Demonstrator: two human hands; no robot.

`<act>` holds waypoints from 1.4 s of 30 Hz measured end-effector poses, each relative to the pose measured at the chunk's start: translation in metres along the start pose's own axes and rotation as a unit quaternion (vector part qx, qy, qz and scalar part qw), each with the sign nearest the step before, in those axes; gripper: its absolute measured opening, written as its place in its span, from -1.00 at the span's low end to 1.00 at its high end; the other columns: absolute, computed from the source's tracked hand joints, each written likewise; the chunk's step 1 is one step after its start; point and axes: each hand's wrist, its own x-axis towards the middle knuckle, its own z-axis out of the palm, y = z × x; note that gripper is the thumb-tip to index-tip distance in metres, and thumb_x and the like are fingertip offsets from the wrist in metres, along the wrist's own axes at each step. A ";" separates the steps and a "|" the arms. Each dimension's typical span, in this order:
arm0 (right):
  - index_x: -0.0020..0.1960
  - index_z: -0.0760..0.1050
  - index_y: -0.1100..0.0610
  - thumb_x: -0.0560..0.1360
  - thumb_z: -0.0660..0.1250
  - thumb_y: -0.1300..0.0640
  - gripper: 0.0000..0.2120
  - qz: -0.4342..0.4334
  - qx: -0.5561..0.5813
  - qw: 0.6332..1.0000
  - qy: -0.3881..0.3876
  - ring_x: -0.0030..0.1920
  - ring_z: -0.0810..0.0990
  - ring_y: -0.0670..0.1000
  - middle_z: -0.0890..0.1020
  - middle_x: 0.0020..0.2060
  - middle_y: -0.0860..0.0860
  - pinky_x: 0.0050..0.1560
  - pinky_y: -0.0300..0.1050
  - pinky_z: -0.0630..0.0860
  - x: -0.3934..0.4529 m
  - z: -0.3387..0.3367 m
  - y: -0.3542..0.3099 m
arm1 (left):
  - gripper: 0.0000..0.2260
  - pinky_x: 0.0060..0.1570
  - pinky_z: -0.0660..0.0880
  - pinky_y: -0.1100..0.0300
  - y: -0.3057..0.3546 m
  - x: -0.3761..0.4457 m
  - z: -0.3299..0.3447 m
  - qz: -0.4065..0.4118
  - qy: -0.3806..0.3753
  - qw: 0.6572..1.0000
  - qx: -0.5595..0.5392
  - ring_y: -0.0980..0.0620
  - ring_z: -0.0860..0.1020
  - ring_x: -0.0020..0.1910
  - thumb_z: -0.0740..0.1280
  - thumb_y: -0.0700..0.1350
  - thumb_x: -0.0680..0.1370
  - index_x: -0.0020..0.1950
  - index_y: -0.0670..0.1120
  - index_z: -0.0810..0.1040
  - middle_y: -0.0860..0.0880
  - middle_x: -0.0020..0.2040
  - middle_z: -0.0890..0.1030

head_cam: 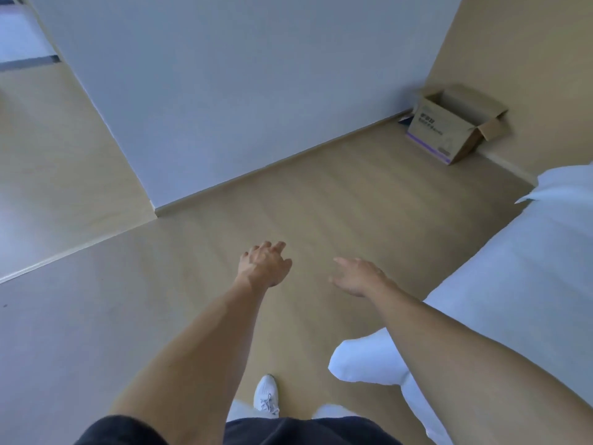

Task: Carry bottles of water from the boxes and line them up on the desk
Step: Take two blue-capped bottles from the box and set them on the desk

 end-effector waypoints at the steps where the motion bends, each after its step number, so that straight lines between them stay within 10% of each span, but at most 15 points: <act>1: 0.57 0.17 -0.11 0.54 0.23 -0.23 -0.36 0.008 0.008 1.000 0.005 0.46 0.35 0.15 0.34 0.49 0.14 0.42 0.02 0.35 0.013 -0.013 0.000 | -0.50 0.39 0.30 -0.03 0.000 0.021 -0.013 0.008 0.003 1.000 -0.002 -0.16 0.37 0.44 0.13 0.14 0.64 0.58 0.10 0.23 -0.08 0.49 0.39; 42: 0.54 0.18 -0.02 0.56 0.25 -0.17 -0.38 0.228 0.135 0.963 0.056 0.37 0.42 0.24 0.39 0.38 0.18 0.33 0.10 0.43 0.604 -0.401 0.240 | -0.50 0.40 0.31 -0.06 0.345 0.764 -0.252 0.239 -0.036 0.966 0.095 -0.14 0.36 0.44 0.16 0.12 0.66 0.59 0.09 0.22 -0.04 0.50 0.36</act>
